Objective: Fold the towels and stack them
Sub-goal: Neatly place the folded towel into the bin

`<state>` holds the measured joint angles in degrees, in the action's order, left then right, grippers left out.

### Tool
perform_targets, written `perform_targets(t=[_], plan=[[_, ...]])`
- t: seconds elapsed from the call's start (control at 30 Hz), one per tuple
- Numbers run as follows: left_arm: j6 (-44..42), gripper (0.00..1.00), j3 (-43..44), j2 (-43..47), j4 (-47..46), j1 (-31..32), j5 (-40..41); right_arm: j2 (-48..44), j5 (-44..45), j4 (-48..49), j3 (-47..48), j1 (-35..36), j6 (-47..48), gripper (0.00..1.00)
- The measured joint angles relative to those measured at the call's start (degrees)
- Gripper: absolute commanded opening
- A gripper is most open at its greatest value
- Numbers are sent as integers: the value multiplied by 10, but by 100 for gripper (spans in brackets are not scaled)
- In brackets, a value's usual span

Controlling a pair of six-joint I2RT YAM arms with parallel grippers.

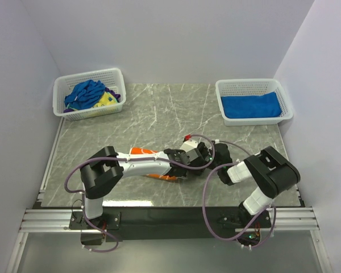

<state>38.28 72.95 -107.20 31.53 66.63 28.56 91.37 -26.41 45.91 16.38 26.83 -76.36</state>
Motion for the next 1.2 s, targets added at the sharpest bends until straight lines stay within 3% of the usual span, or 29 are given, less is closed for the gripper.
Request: perform_targets(t=[0.4, 0.63, 0.77, 0.97, 1.0, 1.07, 1.1, 1.2], plan=[[3, 1, -4, 9, -8, 3, -3, 100, 1, 171, -7, 25, -67, 75], [16, 1, -6, 9, -9, 3, -5, 109, 16, 178, -2, 37, -69, 71], [23, 1, -6, 9, -9, 2, -5, 122, 19, 171, 8, 48, -74, 59], [34, 2, -5, 9, -9, 2, -5, 133, 21, 155, 14, 54, -73, 28], [34, 7, -4, 9, -9, 2, -6, 133, 21, 153, 14, 55, -70, 18], [34, 18, -3, 9, -9, 2, -7, 132, 23, 142, 18, 56, -62, 6], [34, 34, -3, 9, -9, 1, -8, 130, 23, 134, 21, 56, -58, 3], [36, 57, -1, 9, 0, 0, -10, 120, 28, 96, 30, 51, -43, 0]])
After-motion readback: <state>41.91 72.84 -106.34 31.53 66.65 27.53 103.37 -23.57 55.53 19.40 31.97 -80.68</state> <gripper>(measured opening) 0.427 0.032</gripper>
